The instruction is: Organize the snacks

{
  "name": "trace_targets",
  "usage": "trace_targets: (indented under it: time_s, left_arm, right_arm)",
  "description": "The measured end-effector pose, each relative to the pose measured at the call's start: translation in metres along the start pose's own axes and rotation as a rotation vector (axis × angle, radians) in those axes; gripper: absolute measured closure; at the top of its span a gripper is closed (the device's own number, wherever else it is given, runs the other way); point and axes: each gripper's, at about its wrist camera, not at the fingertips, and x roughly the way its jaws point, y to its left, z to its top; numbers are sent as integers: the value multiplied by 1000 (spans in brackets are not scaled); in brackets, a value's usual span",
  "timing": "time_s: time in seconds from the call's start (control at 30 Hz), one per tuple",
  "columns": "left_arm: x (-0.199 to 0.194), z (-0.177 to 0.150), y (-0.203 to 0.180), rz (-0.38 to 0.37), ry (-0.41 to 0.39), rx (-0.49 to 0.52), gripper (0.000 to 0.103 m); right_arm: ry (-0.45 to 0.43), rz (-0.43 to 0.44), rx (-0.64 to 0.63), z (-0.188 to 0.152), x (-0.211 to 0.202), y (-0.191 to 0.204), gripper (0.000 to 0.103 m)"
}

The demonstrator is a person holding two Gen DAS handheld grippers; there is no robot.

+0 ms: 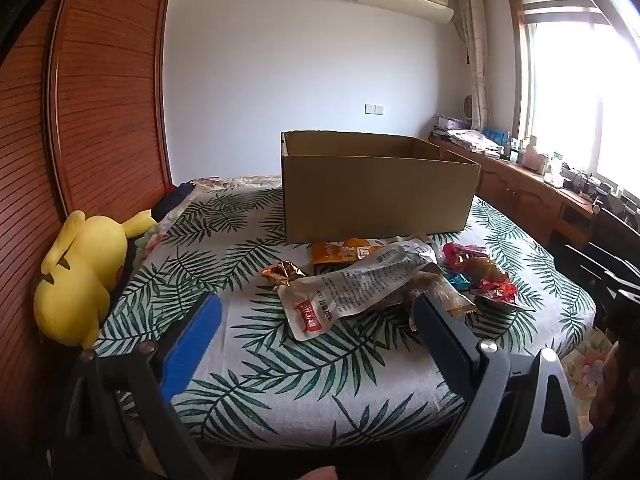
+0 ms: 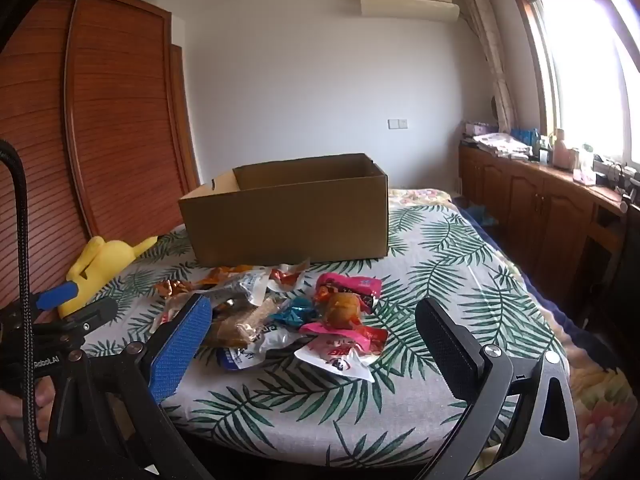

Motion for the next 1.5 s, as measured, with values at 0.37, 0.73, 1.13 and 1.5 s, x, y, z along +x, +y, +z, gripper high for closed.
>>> trace_targets:
  time_s: [0.37,0.73,1.13,1.5]
  left_arm:
    - [-8,3,5,12,-27,-5,6]
    - [-10,6,5,11,-33,-4,6]
    - [-11,6,5,12,-36,-3,6]
    - [-11,9,6,12,-41,-5,6]
  right_arm:
    - [7,-3,-3,-3,5,0,0]
    - [2,-6,-4,0,1,0,0]
    - [2,-9,-6,1,1,0,0]
    - [0,-9,-8,2,2,0,0]
